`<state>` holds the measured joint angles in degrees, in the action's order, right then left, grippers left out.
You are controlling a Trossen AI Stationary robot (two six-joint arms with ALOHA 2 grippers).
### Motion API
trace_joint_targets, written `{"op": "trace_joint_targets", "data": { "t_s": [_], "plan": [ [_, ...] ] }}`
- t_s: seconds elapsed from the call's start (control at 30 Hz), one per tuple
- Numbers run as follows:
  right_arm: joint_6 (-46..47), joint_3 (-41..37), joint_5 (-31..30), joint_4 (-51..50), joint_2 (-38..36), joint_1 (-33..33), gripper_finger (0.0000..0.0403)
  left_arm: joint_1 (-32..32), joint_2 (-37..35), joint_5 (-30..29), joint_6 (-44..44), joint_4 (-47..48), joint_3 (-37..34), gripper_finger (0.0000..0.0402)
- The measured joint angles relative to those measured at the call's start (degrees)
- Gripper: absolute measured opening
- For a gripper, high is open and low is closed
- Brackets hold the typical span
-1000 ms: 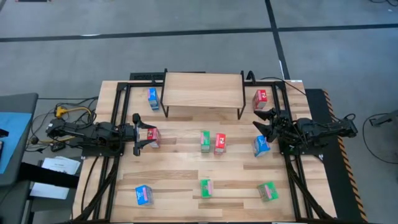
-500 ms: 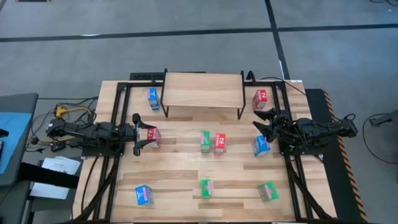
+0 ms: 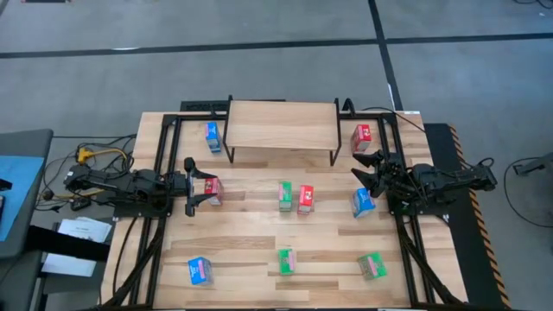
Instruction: Stack cereal on shelf
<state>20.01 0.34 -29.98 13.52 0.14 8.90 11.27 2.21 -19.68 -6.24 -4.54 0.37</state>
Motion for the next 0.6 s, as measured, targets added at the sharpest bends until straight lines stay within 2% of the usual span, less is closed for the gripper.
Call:
{"op": "trace_joint_targets", "data": {
  "t_s": [0.6],
  "plan": [
    [0.06, 0.0, -0.17, 0.22, 0.0, -0.43, 0.0379, 0.0, -0.01, 0.0, 0.0, 0.0, -0.01, 0.0262]
  ]
}}
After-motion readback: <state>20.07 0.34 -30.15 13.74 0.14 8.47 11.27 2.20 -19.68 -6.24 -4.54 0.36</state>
